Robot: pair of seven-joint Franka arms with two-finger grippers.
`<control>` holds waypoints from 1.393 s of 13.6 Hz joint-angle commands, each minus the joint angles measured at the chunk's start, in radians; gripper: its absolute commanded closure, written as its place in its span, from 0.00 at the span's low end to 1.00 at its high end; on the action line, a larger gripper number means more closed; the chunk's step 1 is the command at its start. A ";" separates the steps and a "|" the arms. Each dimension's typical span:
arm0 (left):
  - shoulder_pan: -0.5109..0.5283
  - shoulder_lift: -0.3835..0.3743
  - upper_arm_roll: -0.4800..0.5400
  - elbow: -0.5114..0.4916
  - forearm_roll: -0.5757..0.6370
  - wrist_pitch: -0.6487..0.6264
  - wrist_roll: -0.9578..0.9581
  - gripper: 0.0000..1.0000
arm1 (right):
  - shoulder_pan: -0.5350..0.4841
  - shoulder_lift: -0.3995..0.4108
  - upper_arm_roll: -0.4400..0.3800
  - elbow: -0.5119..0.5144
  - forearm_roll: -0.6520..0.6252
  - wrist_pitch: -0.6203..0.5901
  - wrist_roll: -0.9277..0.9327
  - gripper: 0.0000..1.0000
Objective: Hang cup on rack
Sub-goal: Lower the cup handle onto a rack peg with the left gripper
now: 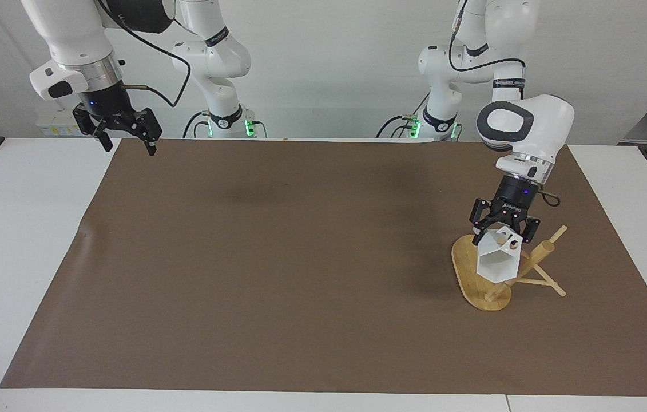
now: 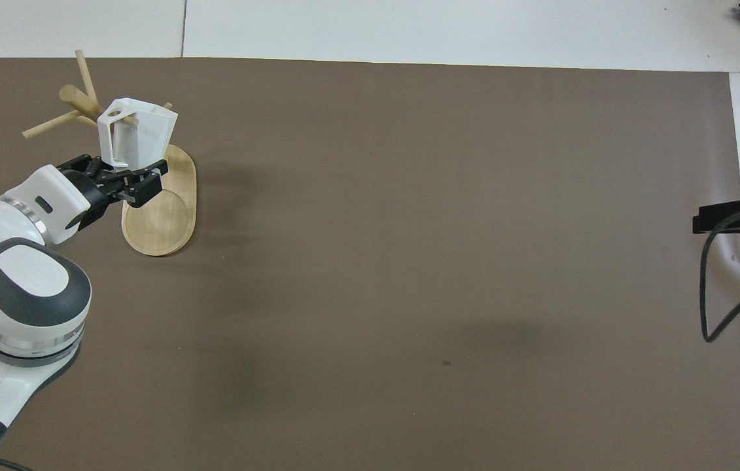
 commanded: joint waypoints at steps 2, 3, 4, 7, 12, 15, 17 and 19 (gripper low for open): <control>0.006 0.017 -0.005 0.010 -0.009 0.014 -0.086 1.00 | -0.003 -0.014 0.002 0.004 0.019 0.011 0.002 0.00; 0.008 0.017 -0.003 0.010 -0.009 0.014 -0.115 1.00 | -0.007 -0.014 0.000 0.004 0.019 0.011 0.000 0.00; 0.008 0.017 -0.003 0.010 -0.009 0.014 -0.123 1.00 | -0.010 -0.014 0.002 0.004 0.019 0.011 -0.001 0.00; 0.009 0.017 -0.003 0.009 -0.009 0.014 -0.126 1.00 | -0.023 -0.008 0.002 0.006 0.019 0.006 -0.006 0.00; 0.012 0.017 -0.005 0.006 -0.008 0.030 -0.125 0.00 | -0.027 0.007 0.000 0.023 0.021 -0.039 0.002 0.00; 0.023 0.014 -0.003 0.009 -0.006 0.022 -0.123 0.00 | -0.021 0.030 0.000 0.052 0.021 -0.062 0.006 0.00; 0.041 0.002 -0.003 0.004 -0.006 0.002 -0.122 0.00 | -0.020 0.045 0.000 0.053 0.021 -0.058 0.008 0.00; 0.066 -0.019 -0.003 -0.008 0.000 -0.038 -0.122 0.00 | -0.018 0.059 0.000 0.053 0.021 -0.054 0.009 0.00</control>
